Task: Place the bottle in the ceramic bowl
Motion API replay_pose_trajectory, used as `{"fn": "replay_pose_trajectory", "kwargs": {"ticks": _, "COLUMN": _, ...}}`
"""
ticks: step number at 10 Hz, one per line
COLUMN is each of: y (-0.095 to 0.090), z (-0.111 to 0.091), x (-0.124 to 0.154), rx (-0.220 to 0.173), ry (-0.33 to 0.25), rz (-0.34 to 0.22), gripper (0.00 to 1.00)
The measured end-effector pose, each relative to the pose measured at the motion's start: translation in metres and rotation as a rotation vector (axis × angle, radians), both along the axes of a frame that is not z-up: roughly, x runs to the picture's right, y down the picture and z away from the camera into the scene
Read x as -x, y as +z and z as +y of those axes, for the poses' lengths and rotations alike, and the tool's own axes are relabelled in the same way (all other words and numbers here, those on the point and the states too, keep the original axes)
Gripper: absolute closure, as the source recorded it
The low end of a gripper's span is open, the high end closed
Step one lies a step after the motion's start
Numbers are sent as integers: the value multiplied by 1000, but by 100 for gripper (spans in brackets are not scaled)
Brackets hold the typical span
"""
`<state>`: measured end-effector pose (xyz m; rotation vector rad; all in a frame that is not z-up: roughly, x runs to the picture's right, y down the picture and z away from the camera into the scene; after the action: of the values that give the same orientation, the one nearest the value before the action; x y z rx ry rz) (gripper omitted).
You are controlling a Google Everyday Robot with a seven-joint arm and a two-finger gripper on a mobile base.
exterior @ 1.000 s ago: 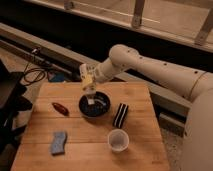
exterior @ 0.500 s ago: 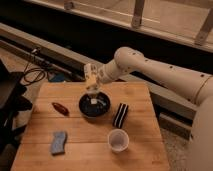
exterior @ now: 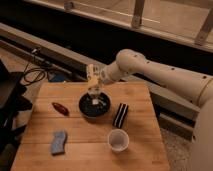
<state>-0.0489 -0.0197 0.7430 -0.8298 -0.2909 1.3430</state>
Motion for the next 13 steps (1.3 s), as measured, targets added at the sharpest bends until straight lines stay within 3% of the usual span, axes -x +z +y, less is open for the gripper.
{"fn": "replay_pose_trajectory", "kwargs": {"ticks": 1, "y": 3, "z": 4, "x": 3, "rx": 22, "ry": -16, "rz": -4, "gripper": 95}}
{"fn": "replay_pose_trajectory", "kwargs": {"ticks": 4, "y": 30, "z": 31, "x": 4, "rx": 114, "ry": -59, "rz": -4, "gripper": 70}}
{"fn": "replay_pose_trajectory", "kwargs": {"ticks": 5, "y": 40, "z": 45, "x": 7, "rx": 160, "ry": -73, "rz": -12, "gripper": 56}}
{"fn": "replay_pose_trajectory", "kwargs": {"ticks": 9, "y": 50, "z": 63, "x": 6, "rx": 214, "ry": -52, "rz": -35, "gripper": 22}}
{"fn": "replay_pose_trajectory", "kwargs": {"ticks": 13, "y": 54, "z": 74, "x": 14, "rx": 243, "ry": -46, "rz": -59, "gripper": 20}}
